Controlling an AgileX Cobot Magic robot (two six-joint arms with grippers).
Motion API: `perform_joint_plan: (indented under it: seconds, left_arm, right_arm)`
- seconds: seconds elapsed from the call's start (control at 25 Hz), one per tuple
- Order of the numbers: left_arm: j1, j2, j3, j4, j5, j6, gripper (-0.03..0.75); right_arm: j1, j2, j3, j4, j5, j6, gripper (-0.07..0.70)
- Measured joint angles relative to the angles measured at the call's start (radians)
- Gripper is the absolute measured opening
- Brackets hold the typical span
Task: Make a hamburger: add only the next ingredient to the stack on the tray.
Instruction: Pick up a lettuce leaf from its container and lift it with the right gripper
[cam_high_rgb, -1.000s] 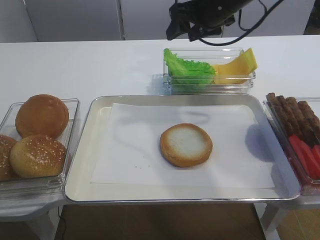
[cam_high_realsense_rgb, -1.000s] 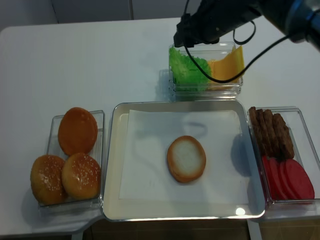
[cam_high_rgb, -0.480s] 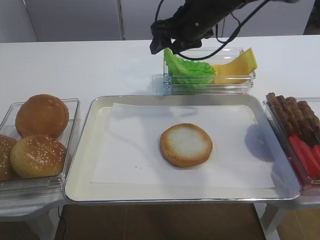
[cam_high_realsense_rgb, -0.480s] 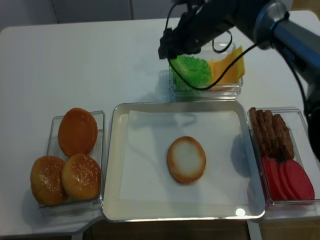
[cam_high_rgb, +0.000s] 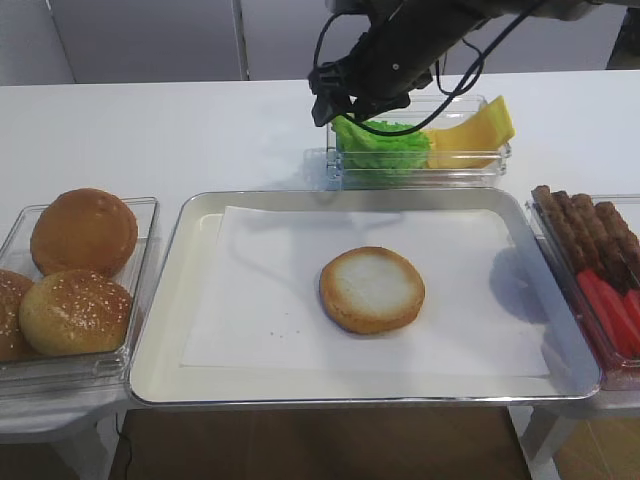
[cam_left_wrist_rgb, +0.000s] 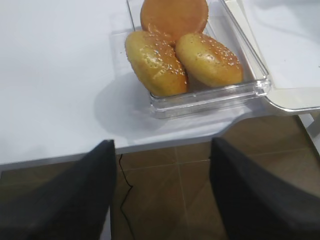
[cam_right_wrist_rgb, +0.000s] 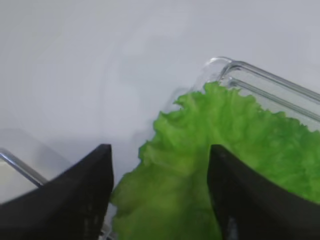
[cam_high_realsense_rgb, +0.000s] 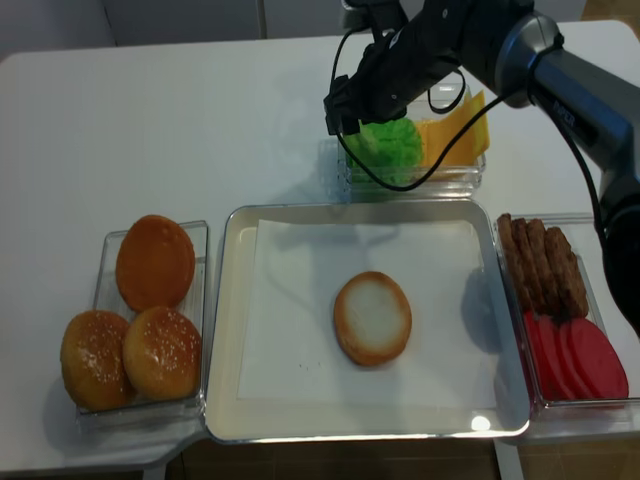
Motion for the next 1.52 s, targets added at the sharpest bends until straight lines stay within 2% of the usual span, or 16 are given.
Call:
perform_joint_plan:
  seconds: [0.32, 0.76, 1.16, 1.36, 1.52]
  left_arm:
    - [0.0, 0.0, 0.0, 0.0, 0.0, 0.0, 0.441]
    - [0.0, 0.0, 0.0, 0.0, 0.0, 0.0, 0.441]
    - [0.0, 0.0, 0.0, 0.0, 0.0, 0.0, 0.441]
    - [0.0, 0.0, 0.0, 0.0, 0.0, 0.0, 0.441]
    - [0.0, 0.0, 0.0, 0.0, 0.0, 0.0, 0.441]
  right_arm:
    - [0.0, 0.0, 0.0, -0.002, 0.017, 0.0, 0.237]
    - [0.0, 0.0, 0.0, -0.002, 0.019, -0.002, 0.027]
    - [0.0, -0.039, 0.0, -0.02, 0.043, -0.003, 0.009]
    - [-0.002, -0.094, 0.0, -0.039, 0.098, -0.001, 0.008]
    - [-0.002, -0.162, 0.0, -0.11, 0.15, 0.047, 0.008]
